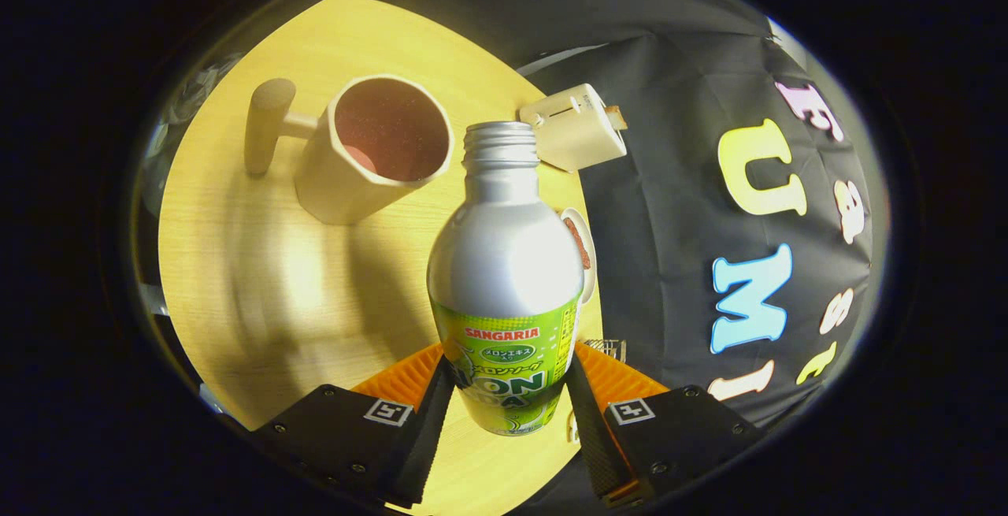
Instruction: Take the bottle from table, then pour the juice into the cup, finally place the bottle on the coaster
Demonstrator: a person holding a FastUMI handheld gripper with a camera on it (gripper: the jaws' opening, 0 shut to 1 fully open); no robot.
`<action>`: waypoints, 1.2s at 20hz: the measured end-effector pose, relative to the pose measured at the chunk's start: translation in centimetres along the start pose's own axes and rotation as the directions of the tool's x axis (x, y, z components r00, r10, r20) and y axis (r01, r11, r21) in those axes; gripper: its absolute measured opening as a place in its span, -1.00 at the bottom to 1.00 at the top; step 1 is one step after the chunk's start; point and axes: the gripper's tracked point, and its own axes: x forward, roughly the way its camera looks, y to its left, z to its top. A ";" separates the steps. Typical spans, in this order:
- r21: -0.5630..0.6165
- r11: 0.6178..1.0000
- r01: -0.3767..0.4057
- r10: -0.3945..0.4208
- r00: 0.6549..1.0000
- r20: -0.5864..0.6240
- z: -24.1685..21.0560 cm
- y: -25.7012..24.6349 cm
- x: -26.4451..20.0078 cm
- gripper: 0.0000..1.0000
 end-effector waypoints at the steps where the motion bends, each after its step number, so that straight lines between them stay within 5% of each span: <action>1: -0.019 1.000 -0.006 0.006 1.000 -0.005 0.1 0.0 0.1 0.52; 24: -0.343 0.933 -0.108 0.046 0.982 -0.184 0.6 -1.4 -1.4 0.51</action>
